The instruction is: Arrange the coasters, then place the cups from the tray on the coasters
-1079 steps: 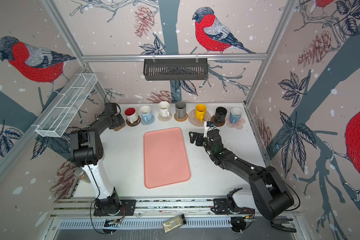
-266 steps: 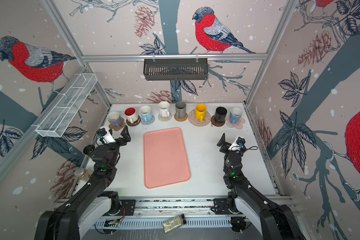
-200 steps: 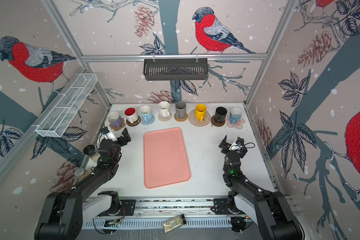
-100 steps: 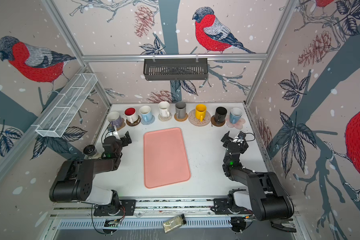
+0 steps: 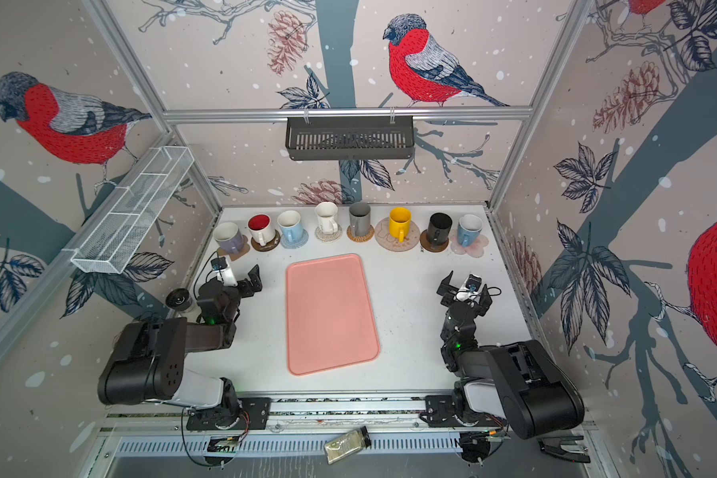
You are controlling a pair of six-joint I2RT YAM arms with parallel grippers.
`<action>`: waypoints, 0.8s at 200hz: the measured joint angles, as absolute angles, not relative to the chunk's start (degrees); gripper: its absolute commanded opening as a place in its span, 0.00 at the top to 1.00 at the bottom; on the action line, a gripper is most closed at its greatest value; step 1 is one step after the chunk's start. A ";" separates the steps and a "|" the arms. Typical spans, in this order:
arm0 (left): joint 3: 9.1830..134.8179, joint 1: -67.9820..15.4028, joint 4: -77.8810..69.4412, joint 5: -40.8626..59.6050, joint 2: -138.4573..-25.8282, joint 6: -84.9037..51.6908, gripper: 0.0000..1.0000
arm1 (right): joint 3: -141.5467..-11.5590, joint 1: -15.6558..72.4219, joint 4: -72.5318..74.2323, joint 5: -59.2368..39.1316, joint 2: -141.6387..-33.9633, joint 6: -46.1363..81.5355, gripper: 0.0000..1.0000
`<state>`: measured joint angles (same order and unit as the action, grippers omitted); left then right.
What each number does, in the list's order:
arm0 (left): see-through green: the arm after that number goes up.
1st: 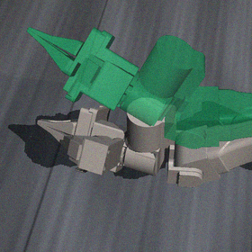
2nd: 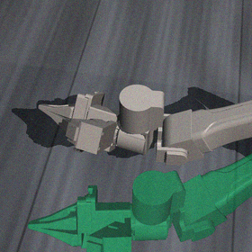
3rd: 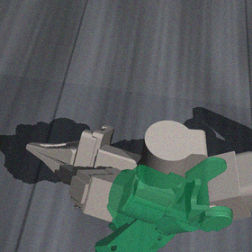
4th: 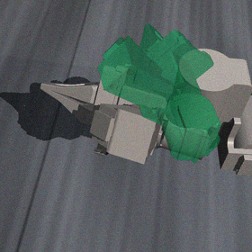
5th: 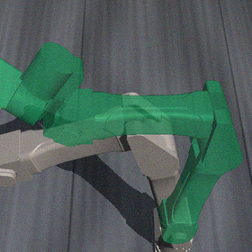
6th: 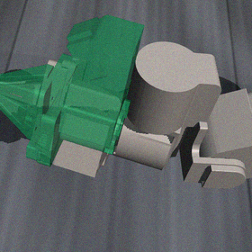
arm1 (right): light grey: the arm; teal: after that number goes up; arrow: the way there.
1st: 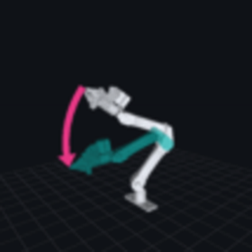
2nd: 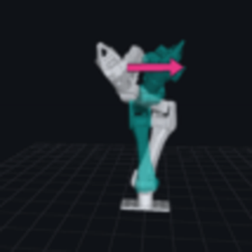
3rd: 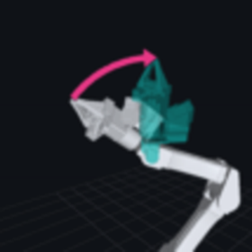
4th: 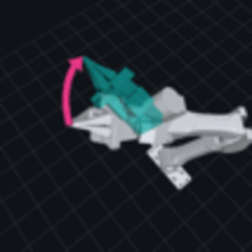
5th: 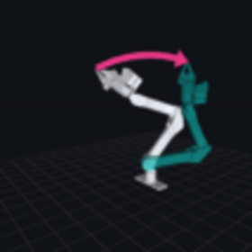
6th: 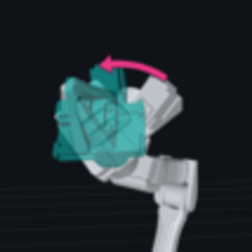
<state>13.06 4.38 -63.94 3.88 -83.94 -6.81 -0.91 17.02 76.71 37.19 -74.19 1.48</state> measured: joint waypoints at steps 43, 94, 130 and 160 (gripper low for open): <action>6.24 0.89 -77.08 0.62 -89.08 -2.55 0.01 | -0.19 14.57 82.41 38.85 -72.18 0.95 0.01; 10.00 0.84 -80.44 2.07 -89.25 0.21 0.01 | -0.19 6.81 79.77 37.08 -59.92 10.39 0.01; 8.40 0.82 -81.19 2.24 -89.25 0.36 0.01 | -0.19 10.57 86.65 33.28 -75.68 6.00 0.00; 4.16 -0.25 -86.06 0.71 -89.93 0.43 0.01 | -0.16 16.84 89.82 34.37 -85.97 -0.54 0.00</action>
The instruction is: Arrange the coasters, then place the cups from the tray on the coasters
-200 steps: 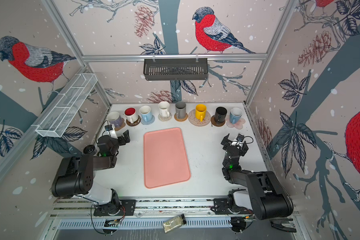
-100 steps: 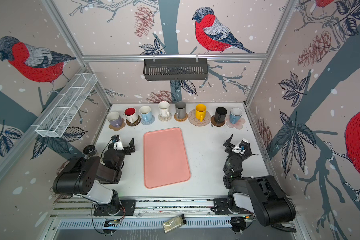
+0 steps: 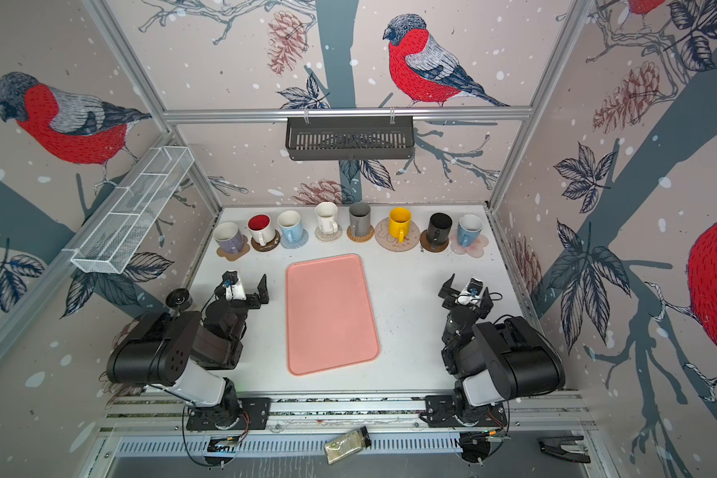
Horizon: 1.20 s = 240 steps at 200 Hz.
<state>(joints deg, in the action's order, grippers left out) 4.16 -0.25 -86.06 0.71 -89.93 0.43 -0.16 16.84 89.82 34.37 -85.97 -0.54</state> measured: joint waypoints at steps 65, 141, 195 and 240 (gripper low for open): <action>12.32 -0.54 -78.83 1.43 -89.03 1.48 0.01 | -7.75 8.08 85.08 26.15 -86.87 -0.86 0.01; 12.45 -0.49 -75.59 1.02 -89.08 1.30 0.01 | -12.82 3.16 69.80 16.34 -86.19 4.47 0.00; 12.45 -0.49 -75.59 1.02 -89.08 1.30 0.01 | -12.51 3.99 69.78 16.75 -86.19 4.45 0.01; 12.45 -0.49 -75.59 1.02 -89.08 1.30 0.01 | -12.40 4.10 69.78 16.82 -86.19 4.45 0.01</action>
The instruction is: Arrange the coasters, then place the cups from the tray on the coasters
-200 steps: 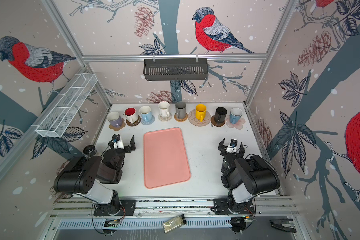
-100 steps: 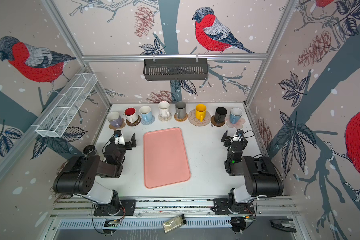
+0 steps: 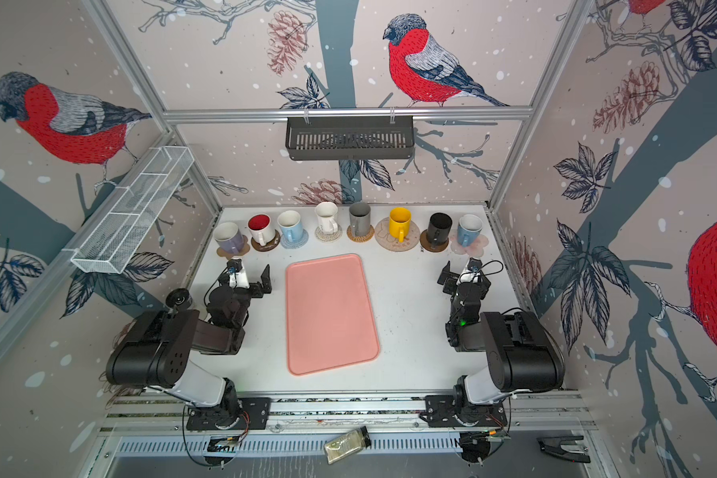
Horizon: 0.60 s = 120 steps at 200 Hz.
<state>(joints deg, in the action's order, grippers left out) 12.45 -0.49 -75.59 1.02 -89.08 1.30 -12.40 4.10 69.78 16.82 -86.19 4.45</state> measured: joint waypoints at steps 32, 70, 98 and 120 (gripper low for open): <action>12.45 -0.49 -75.59 1.02 -89.08 1.32 0.01 | -12.40 4.10 69.78 16.84 -86.19 4.45 0.00; 12.40 -0.49 -75.59 1.02 -89.08 1.32 0.01 | -12.40 4.10 69.78 16.84 -86.19 4.45 0.01; 12.36 -0.49 -75.59 1.02 -89.08 1.32 0.01 | -12.40 4.12 69.80 17.17 -86.19 4.45 0.00; 12.36 -0.49 -75.59 1.02 -89.08 1.32 0.01 | -12.38 4.23 69.80 17.41 -86.19 4.43 0.00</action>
